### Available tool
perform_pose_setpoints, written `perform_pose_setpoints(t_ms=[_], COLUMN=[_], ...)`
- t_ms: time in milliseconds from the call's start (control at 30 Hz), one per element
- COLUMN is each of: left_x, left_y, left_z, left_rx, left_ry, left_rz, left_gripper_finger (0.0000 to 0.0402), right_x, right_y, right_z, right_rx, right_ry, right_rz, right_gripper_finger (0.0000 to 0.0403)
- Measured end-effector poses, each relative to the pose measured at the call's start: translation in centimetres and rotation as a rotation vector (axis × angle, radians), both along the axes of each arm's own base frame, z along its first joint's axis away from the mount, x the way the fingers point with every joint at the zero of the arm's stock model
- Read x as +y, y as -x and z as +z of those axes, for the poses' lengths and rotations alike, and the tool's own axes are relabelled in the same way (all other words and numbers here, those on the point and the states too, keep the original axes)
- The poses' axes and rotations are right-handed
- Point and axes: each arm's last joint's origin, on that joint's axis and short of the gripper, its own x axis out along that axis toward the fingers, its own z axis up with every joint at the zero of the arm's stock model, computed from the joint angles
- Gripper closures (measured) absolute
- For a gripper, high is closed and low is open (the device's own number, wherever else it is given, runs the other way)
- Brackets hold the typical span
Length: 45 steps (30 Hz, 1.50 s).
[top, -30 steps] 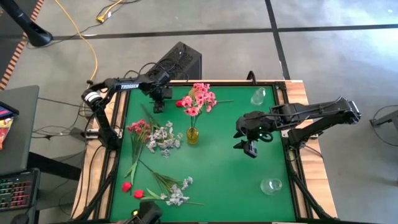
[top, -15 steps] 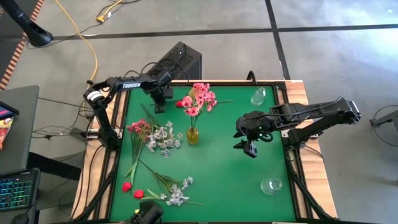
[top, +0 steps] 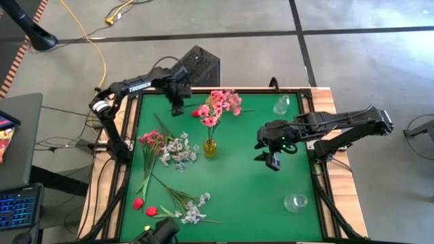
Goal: Sort flowers into vase by color
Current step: Put the pink flowers into the yellow vase
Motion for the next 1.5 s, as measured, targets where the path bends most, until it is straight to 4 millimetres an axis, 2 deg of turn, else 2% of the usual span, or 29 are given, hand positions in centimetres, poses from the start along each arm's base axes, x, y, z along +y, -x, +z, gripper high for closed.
perform_pose_setpoints(t_ms=[233, 633, 800, 1033, 1300, 1400, 1500], left_x=[-1.8, -5.2, -7.3, -11.9, -18.9, -21.4, -23.4], left_y=[1.2, 4.1, 4.4, 3.1, 2.5, 2.4, 2.1], left_z=[6.4, 17.3, 20.8, 23.0, 24.7, 24.9, 24.1], left_rx=[-0.260, -0.865, -1.117, -1.268, -1.368, -1.396, -1.393], left_ry=[-0.075, -0.223, -0.185, -0.087, -0.036, -0.050, -0.059], left_rz=[-0.020, 0.142, 0.065, -0.147, -0.390, -0.467, -0.513], left_gripper_finger=[0.0401, 0.0401, 0.0401, 0.0401, 0.0401, 0.0401, 0.0401], right_x=[-0.2, -1.8, -2.3, -2.4, -2.4, -2.4, -2.2], right_y=[0.0, -0.8, -1.0, -1.1, -1.1, -1.1, -1.1], right_z=[0.0, 0.6, 0.8, 0.9, 1.0, 1.0, 1.0], right_rx=[-0.003, -0.097, -0.130, -0.141, -0.146, -0.148, -0.148], right_ry=[0.015, 0.059, 0.059, 0.060, 0.059, 0.056, 0.055], right_rz=[0.004, -0.013, -0.033, -0.035, -0.035, -0.037, -0.029], right_gripper_finger=[0.0138, 0.0138, 0.0138, 0.0138, 0.0138, 0.0138, 0.0138])
